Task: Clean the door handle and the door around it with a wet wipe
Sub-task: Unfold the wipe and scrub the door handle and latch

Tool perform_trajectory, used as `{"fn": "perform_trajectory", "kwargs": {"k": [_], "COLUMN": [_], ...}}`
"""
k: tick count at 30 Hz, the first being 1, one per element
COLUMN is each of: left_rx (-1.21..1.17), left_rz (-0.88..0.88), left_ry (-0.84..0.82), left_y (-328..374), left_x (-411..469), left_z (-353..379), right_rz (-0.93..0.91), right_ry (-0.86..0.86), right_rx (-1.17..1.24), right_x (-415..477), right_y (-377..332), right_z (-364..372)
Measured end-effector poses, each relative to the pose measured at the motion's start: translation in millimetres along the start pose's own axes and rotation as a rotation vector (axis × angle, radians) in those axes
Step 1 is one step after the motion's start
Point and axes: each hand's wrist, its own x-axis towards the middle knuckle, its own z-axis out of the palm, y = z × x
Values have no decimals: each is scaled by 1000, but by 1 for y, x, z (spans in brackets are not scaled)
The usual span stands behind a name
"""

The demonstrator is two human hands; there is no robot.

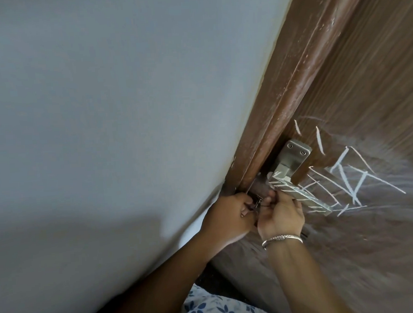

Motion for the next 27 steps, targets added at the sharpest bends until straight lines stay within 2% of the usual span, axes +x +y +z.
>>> {"fn": "perform_trajectory", "kwargs": {"k": [4,13,19,27], "left_rx": [-30,-72,-131,-128], "left_rz": [12,-28,-72,-85], "left_ry": [-11,-24,23,1], "left_y": [-4,-6,-8,-14], "left_x": [-4,-13,-13,-17], "left_z": [3,9,10,6], "right_rz": [-24,-63,-5,-53], "right_ry": [-21,-68,-94,-14], "right_rx": [81,23,-1,-36], "right_x": [1,-2,-11,-3], "right_y": [-6,0,7,8], "right_z": [-5,-4,12,1]}}
